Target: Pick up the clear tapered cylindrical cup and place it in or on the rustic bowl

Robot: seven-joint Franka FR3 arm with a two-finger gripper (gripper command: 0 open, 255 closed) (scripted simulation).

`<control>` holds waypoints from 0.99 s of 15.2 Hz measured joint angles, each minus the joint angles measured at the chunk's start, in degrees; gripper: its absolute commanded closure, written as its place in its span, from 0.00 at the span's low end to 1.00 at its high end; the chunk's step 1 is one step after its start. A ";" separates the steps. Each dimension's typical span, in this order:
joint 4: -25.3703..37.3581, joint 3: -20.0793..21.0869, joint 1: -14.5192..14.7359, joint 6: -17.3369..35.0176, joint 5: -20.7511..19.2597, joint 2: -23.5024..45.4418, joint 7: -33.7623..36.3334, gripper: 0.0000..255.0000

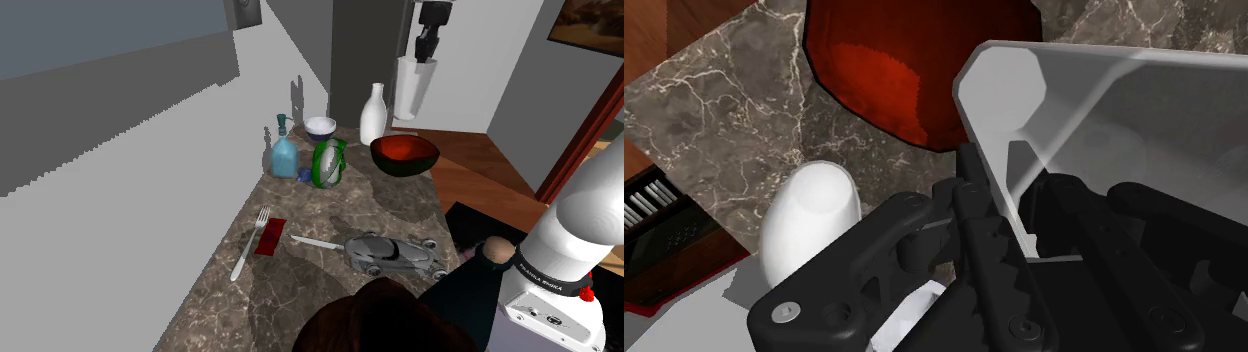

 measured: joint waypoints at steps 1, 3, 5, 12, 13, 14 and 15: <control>1.56 -0.83 -0.52 -0.84 0.01 0.86 -1.34 1.00; 3.01 -2.04 -1.32 -1.20 0.07 2.12 -3.39 1.00; 1.98 -2.37 -1.56 -0.09 0.03 2.27 -4.07 1.00; -3.59 -2.39 -1.61 5.01 -0.10 1.82 -4.42 1.00; -4.58 -2.40 -1.64 5.85 -0.14 1.66 -4.49 1.00; -5.24 -2.41 -1.64 6.49 -0.14 1.65 -4.53 1.00; -6.18 -2.44 -1.68 7.33 -0.17 1.55 -4.64 1.00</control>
